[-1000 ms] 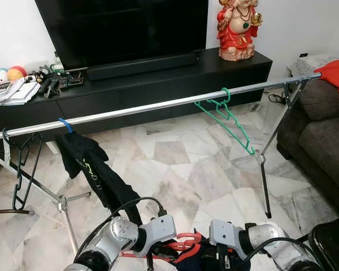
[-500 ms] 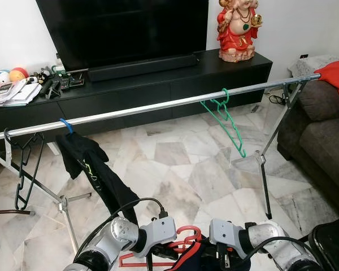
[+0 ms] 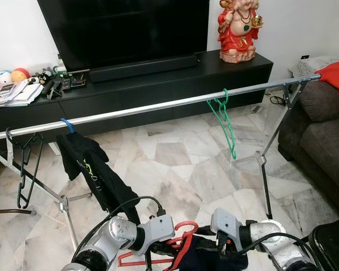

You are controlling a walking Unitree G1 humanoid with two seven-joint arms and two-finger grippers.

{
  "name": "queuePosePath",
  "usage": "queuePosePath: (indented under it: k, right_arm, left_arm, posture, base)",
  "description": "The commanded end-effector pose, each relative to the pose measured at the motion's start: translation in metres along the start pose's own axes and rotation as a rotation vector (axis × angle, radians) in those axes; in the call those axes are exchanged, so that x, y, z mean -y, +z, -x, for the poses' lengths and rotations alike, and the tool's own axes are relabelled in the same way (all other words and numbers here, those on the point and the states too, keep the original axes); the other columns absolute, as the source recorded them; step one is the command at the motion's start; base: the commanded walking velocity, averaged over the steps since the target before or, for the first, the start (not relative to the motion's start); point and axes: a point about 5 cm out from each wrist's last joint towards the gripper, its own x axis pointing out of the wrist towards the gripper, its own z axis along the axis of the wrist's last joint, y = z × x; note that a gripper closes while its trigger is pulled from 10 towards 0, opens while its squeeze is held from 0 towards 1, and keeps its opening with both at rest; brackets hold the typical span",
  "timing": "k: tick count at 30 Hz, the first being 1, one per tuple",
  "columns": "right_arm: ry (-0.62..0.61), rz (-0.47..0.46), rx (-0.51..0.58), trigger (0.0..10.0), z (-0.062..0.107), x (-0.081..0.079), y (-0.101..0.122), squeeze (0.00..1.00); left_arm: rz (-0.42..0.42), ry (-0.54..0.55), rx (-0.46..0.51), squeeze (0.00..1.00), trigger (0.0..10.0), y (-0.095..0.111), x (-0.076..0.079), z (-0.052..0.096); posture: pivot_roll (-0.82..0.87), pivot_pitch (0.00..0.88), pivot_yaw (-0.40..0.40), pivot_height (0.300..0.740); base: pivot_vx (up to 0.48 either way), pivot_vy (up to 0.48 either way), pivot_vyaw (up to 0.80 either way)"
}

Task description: Hang hanger

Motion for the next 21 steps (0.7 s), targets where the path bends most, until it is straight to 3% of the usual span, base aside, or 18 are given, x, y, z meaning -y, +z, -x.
queuePosePath:
  k: [1,2,3,4,6,21]
  right_arm:
    - [-0.021,0.009,0.072,10.0,0.000,0.004,0.012,0.95]
    - [-0.018,-0.015,0.095,8.7,-0.001,0.003,0.011,0.16]
    - [-0.018,-0.025,0.105,8.7,-0.001,0.002,0.011,0.16]
    - [-0.021,-0.037,0.120,4.7,-0.001,0.002,0.011,0.00]
    - [-0.026,-0.055,0.145,0.0,-0.001,0.001,0.011,0.00]
    - [0.007,-0.104,0.122,0.0,-0.005,-0.010,0.002,0.00]
  left_arm:
    - [0.009,-0.025,-0.021,0.00,0.0,-0.005,0.005,-0.002]
    - [0.009,-0.025,-0.021,0.00,0.0,-0.005,0.006,-0.002]
    - [0.010,-0.025,-0.020,0.00,0.0,-0.005,0.006,-0.002]
    - [0.011,-0.026,-0.019,0.00,0.0,-0.005,0.006,-0.002]
    - [0.013,-0.026,-0.018,0.00,0.0,-0.005,0.006,-0.002]
    - [0.018,-0.027,-0.024,0.00,0.0,-0.008,0.007,-0.001]
  posture:
    - [-0.06,0.014,0.085,0.740]
    - [-0.05,0.017,0.085,0.740]
    - [-0.05,0.017,0.085,0.740]
    - [-0.05,0.017,0.084,0.740]
    - [-0.05,0.019,0.084,0.740]
    - [-0.05,0.036,0.087,0.740]
  base:
    - [0.000,0.000,0.00]
    - [0.000,0.000,0.00]
    - [0.000,0.000,0.00]
    - [0.000,0.000,0.00]
    - [0.000,0.000,0.00]
    - [0.000,0.000,0.00]
